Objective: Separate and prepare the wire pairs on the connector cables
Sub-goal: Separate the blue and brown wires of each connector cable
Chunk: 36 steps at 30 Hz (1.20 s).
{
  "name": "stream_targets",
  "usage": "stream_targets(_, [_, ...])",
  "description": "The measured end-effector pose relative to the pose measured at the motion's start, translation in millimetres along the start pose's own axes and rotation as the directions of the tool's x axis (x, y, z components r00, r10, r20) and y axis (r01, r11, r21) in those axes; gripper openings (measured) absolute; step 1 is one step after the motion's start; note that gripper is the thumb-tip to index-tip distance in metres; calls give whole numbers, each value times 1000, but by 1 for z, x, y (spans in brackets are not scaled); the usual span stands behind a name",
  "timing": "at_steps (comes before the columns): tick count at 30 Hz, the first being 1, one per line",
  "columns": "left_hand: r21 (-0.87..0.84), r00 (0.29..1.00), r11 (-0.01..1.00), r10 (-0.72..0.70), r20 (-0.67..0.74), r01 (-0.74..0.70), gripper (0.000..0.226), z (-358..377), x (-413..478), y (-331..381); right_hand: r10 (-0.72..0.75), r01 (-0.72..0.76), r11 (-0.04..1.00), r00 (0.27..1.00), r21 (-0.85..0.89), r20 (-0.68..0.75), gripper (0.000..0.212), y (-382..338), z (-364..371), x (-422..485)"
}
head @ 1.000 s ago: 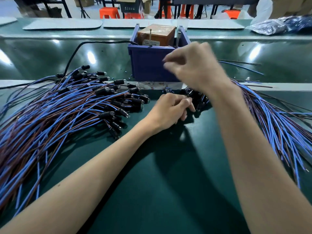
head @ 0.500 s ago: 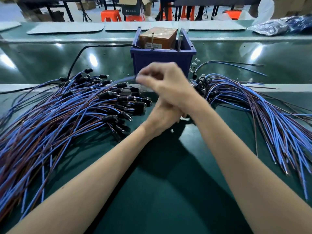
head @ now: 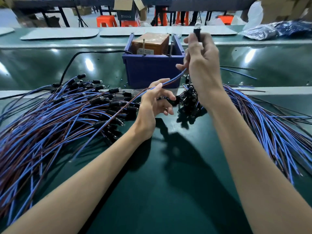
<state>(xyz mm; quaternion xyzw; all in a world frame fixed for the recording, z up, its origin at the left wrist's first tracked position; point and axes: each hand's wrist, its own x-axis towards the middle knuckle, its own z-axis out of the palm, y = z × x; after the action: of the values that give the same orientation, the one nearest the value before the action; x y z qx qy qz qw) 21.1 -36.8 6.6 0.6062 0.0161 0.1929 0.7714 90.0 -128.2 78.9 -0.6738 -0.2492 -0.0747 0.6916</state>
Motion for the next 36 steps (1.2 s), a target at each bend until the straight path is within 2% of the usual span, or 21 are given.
stream_targets(2, [30, 998, 999, 17, -52, -15, 34, 0, 1, -2, -10, 6, 991, 1000, -133, -26, 20, 2, -6, 4])
stream_targets(5, [34, 982, 999, 32, -188, -26, 39, 0, 4, -6, -13, -21, 948, 995, -319, -102, 19, 7, -17, 10])
stream_targets(8, [55, 935, 996, 82, -344, -67, 37, -2, 9, -7, 27, -66, 908, 995, -414, -99, 15, 12, -27, 14])
stream_targets(10, [93, 923, 993, 98, -372, -67, 36, -3, 11, -8, 61, -84, 898, 996, -432, -67, 15, 13, -32, 13])
stream_targets(14, [173, 959, 976, 171, -228, -133, 33, -1, 9, -12, 155, -113, 940, 982, -322, 109, 16, 7, -29, 8])
stream_targets(17, [217, 972, 962, 196, -132, -164, 29, 0, 6, -13, 224, -154, 957, 931, -247, 287, 7, -1, -21, 2])
stream_targets(21, [227, 984, 964, 161, -78, -140, 25, 0, 6, -14, 253, -141, 953, 859, -270, 445, 19, -1, -15, -3])
stream_targets(25, [268, 990, 954, 139, 7, -136, 35, -2, 5, -14, 234, -83, 950, 828, -301, 509, 8, 3, -12, -2])
stream_targets(28, [239, 996, 967, 78, 35, -85, 25, -4, 7, -15, 251, -32, 923, 804, -383, 539, 5, 5, -9, -3])
stream_targets(31, [270, 995, 959, 71, 64, -86, 31, -4, 6, -17, 277, -39, 913, 790, -405, 547, 3, 5, -8, -6])
stream_targets(34, [287, 991, 950, 98, 86, -119, 20, -2, 5, -16, 263, -37, 907, 827, -419, 498, 2, 3, -8, -6])
stream_targets(36, [267, 988, 952, 130, 84, -148, 22, -1, 5, -14, 244, -36, 899, 869, -437, 430, 3, 3, -8, -4])
